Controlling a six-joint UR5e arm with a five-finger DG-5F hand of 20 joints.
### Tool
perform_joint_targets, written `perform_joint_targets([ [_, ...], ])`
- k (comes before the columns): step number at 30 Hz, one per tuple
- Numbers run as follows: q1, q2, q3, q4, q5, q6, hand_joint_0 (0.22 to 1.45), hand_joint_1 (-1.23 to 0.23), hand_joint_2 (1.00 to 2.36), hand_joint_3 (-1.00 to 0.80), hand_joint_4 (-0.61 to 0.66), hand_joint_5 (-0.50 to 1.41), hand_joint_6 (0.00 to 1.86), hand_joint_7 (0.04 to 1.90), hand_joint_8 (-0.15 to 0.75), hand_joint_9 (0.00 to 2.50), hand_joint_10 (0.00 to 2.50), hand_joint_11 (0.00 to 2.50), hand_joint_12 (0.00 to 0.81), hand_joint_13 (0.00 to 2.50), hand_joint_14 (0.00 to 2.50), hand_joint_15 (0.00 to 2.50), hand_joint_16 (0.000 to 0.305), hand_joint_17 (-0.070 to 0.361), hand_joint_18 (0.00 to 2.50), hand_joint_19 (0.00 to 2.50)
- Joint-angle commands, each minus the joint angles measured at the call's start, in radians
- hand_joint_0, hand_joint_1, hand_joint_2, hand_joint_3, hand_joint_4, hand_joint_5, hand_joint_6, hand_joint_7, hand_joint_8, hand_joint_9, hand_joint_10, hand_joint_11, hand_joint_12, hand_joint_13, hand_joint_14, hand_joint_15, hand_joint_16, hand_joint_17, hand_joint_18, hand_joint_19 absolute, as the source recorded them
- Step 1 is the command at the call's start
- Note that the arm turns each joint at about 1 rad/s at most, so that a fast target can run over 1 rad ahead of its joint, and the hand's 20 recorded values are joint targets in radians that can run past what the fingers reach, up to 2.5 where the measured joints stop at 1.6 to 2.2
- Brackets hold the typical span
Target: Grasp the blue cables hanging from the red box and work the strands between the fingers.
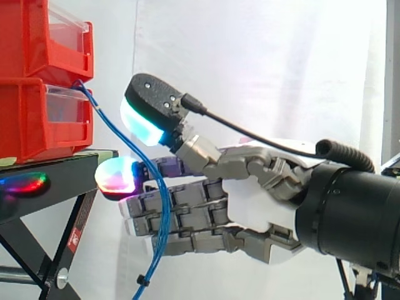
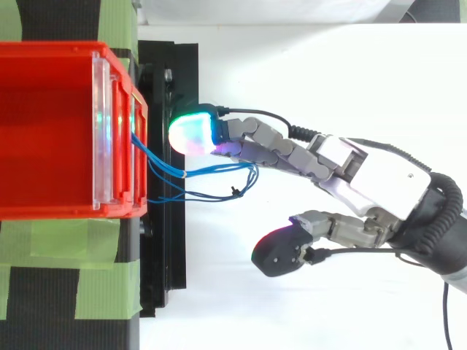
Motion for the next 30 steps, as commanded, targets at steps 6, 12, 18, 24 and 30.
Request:
perform_joint_targets([
  [6, -0.001, -0.022, 0.022, 0.002, 0.005, 0.018, 0.78, -0.51, 1.00, -1.00, 0.24, -0.22, 0.01, 0.69, 0.321, 0.30, 0.00, 0.16, 0.385, 0.28, 0.01, 0.23, 0.061, 0.138, 0.34, 0.24],
  [12, -0.001, -0.024, 0.031, 0.003, 0.005, -0.005, 0.78, -0.51, 1.00, -1.00, 0.24, -0.22, 0.01, 0.68, 0.320, 0.30, 0.00, 0.16, 0.386, 0.30, 0.01, 0.23, 0.061, 0.137, 0.35, 0.25],
  [18, 0.001, -0.024, 0.032, 0.016, 0.007, -0.025, 0.78, -0.51, 1.00, -1.00, 0.24, -0.22, 0.01, 0.69, 0.320, 0.30, 0.00, 0.16, 0.386, 0.31, 0.01, 0.25, 0.061, 0.137, 0.36, 0.27],
  [24, 0.001, -0.026, 0.032, 0.020, 0.020, -0.033, 0.78, -0.51, 1.00, -1.00, 0.24, -0.22, 0.01, 0.68, 0.320, 0.31, 0.00, 0.16, 0.387, 0.32, 0.01, 0.25, 0.061, 0.136, 0.37, 0.27],
  [30, 0.001, -0.024, 0.032, 0.020, 0.023, -0.039, 0.78, -0.51, 1.00, -1.00, 0.24, -0.22, 0.01, 0.68, 0.322, 0.31, 0.00, 0.16, 0.388, 0.33, 0.01, 0.26, 0.060, 0.136, 0.38, 0.28],
])
